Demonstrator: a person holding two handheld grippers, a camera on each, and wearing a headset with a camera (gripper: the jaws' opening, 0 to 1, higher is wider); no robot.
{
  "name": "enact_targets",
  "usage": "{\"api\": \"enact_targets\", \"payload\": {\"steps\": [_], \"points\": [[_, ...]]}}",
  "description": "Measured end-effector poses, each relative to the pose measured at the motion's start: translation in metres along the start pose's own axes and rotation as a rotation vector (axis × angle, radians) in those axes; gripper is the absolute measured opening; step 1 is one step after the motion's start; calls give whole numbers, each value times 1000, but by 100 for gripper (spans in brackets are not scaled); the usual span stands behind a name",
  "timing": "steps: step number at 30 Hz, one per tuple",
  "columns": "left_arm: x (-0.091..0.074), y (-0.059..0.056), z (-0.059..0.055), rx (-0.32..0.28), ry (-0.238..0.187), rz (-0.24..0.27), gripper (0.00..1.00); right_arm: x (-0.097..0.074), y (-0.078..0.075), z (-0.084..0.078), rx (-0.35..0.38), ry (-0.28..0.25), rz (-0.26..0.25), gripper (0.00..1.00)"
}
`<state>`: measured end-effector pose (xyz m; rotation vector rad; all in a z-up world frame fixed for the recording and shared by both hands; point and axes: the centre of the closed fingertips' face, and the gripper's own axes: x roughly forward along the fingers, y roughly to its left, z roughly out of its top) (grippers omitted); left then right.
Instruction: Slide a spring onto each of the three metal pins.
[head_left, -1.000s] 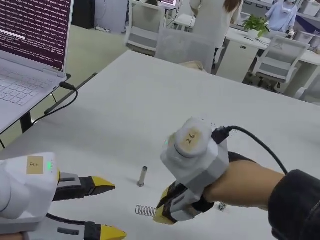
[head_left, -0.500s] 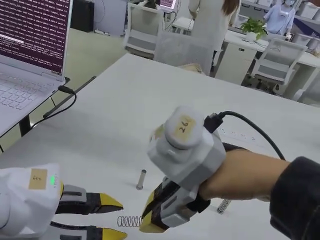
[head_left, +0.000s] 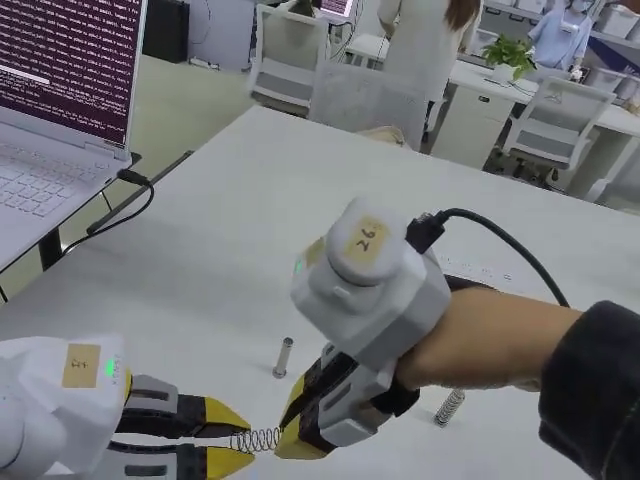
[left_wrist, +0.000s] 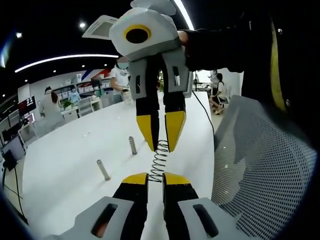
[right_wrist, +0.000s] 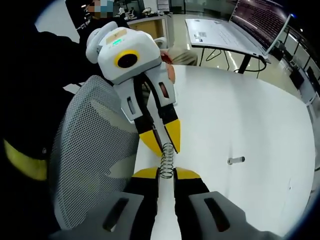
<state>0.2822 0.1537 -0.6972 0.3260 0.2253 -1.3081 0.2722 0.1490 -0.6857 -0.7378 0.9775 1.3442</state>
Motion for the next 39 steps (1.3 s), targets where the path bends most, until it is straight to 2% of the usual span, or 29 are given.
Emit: {"api": "enact_targets", "payload": {"steps": [14,21,39], "points": [[-3,10,8,-85,-71,37,2,-11,-10,15,19,-116,-49,8],[-2,10,11,-96,-84,43,3,-14,-10,21,-3,-116,-58,8],[6,4,13,-94,-85,16,3,-16,-6,26,-53,-65,-50,8]]}}
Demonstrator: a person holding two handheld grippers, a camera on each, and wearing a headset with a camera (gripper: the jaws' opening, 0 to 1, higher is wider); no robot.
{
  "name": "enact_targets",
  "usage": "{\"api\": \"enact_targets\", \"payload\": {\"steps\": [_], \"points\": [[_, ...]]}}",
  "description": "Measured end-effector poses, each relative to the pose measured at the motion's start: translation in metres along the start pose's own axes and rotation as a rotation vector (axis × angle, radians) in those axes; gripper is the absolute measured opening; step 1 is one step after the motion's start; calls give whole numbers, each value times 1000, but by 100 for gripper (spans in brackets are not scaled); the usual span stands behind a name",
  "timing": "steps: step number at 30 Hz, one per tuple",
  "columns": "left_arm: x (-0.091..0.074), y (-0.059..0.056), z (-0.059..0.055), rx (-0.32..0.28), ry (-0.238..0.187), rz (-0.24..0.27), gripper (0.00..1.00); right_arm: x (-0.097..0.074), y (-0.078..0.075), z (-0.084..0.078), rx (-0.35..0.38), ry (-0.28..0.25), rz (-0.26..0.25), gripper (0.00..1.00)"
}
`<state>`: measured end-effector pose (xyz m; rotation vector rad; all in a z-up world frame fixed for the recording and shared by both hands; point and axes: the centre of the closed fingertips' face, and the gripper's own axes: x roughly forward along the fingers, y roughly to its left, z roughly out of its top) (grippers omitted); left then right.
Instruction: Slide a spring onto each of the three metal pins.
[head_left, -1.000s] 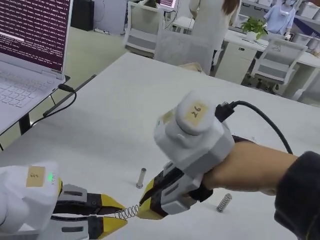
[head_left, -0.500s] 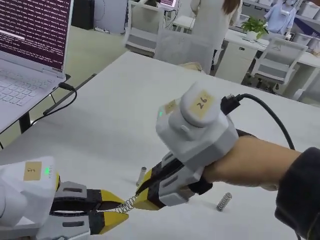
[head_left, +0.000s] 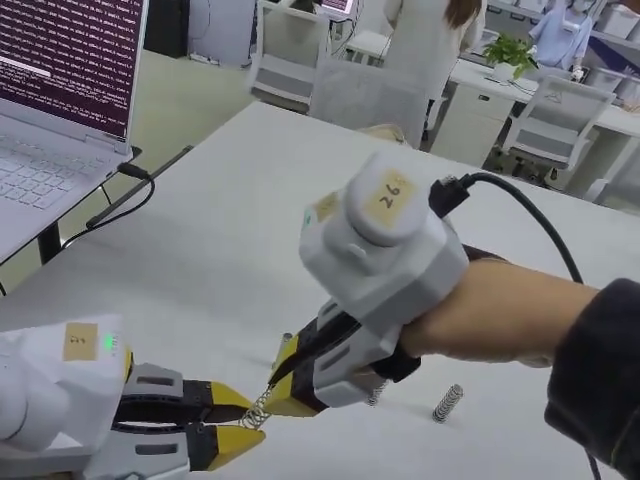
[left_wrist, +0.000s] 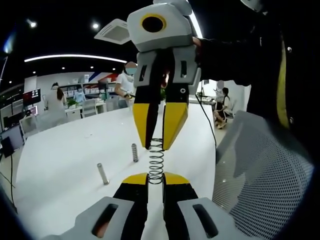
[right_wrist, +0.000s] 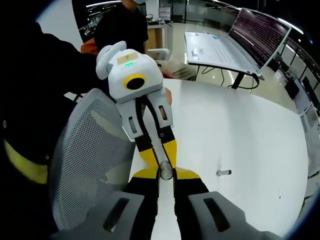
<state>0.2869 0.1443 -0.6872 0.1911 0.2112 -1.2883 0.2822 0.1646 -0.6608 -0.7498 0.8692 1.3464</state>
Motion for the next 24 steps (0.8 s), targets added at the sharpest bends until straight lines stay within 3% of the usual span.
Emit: {"api": "enact_targets", "payload": {"steps": [24], "points": [[6,-3,-2,16,7,-20,3,0,0,-5,-26,61,11,7]]}}
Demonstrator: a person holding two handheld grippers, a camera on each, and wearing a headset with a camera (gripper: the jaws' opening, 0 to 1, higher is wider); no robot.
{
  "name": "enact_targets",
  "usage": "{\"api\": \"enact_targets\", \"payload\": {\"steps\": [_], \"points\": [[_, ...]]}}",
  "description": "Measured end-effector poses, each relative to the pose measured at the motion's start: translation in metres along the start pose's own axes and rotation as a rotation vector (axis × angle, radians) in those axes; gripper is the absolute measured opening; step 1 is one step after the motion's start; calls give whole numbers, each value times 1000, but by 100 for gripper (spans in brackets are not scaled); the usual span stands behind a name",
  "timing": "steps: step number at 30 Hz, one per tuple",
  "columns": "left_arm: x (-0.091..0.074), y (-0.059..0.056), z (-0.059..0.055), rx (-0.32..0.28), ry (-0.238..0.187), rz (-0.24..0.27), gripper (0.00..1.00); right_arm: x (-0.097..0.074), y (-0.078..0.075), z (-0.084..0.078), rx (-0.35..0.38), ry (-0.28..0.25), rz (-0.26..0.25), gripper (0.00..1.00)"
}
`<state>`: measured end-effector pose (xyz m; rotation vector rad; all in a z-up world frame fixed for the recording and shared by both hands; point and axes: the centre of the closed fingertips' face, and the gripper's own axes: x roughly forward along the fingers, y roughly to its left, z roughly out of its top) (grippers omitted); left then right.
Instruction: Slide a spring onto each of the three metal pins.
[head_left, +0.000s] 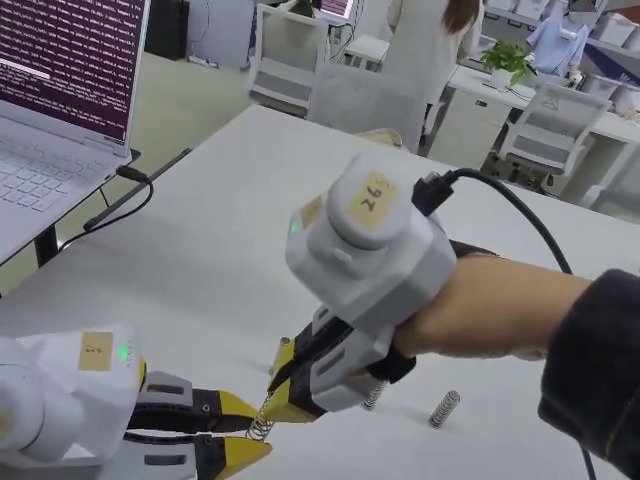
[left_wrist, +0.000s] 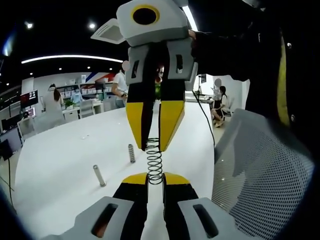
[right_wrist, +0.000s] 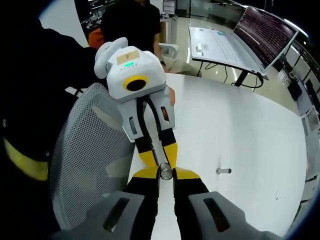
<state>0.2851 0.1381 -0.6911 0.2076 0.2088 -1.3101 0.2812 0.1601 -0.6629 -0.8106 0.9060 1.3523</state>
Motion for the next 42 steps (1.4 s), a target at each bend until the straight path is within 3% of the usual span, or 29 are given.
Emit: {"api": "enact_targets", "payload": {"steps": [24,33,42], "points": [[1,-7,9,19,-5,-30,3,-7,5,4,7,26,-17,7],[-4,0,11,19,-8,-22,8,-8,1,5,12,33,-32,7],[-3,6,10,-1,-6,-9,15,-19,-14,-7,43,30,-70,7]]}}
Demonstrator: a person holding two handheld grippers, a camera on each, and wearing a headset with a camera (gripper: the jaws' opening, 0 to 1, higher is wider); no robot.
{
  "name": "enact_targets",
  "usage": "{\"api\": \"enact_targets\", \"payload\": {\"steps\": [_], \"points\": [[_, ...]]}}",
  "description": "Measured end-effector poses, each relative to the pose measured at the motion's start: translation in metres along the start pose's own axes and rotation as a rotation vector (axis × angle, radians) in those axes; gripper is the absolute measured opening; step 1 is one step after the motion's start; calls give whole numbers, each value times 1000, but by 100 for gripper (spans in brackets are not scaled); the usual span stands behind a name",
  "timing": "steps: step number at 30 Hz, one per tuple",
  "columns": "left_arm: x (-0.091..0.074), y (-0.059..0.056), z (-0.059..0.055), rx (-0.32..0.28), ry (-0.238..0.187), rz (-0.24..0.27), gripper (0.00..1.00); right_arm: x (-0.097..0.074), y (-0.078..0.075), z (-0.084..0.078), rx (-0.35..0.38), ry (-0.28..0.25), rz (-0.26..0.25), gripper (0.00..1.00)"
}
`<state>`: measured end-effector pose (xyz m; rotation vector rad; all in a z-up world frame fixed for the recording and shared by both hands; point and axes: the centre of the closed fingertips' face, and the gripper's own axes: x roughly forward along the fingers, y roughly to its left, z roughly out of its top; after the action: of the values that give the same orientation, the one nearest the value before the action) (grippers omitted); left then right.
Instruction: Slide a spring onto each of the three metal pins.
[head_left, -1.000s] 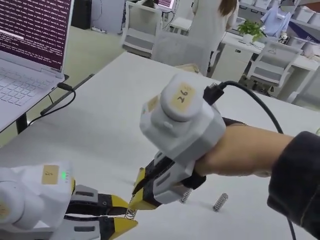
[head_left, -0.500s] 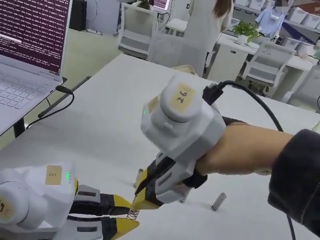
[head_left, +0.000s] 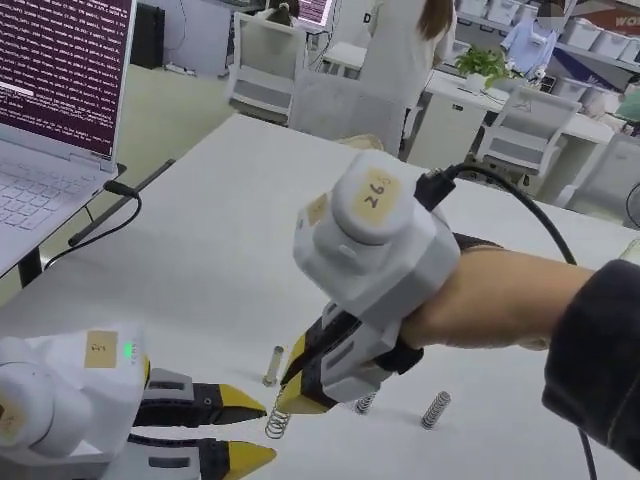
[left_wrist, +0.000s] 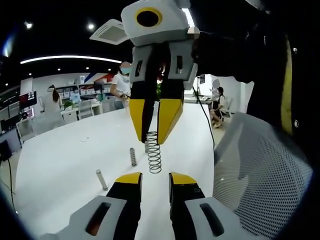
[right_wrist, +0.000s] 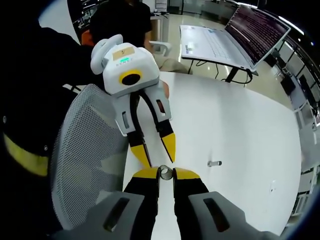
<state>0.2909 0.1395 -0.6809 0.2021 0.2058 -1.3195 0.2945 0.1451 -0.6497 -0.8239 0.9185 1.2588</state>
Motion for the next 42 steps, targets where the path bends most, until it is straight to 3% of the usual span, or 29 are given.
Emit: {"api": "enact_targets", "payload": {"steps": [13,23,42], "points": [[-8,17,-5,-36,-2,62,29,-10,-26,-8,29,-4,-48,7],[-16,29,-11,-82,4,128,49,-14,-46,-11,43,-6,-96,7],[-28,35,-21,-108,8,200,65,-3,-91,-8,45,3,-166,7]]}}
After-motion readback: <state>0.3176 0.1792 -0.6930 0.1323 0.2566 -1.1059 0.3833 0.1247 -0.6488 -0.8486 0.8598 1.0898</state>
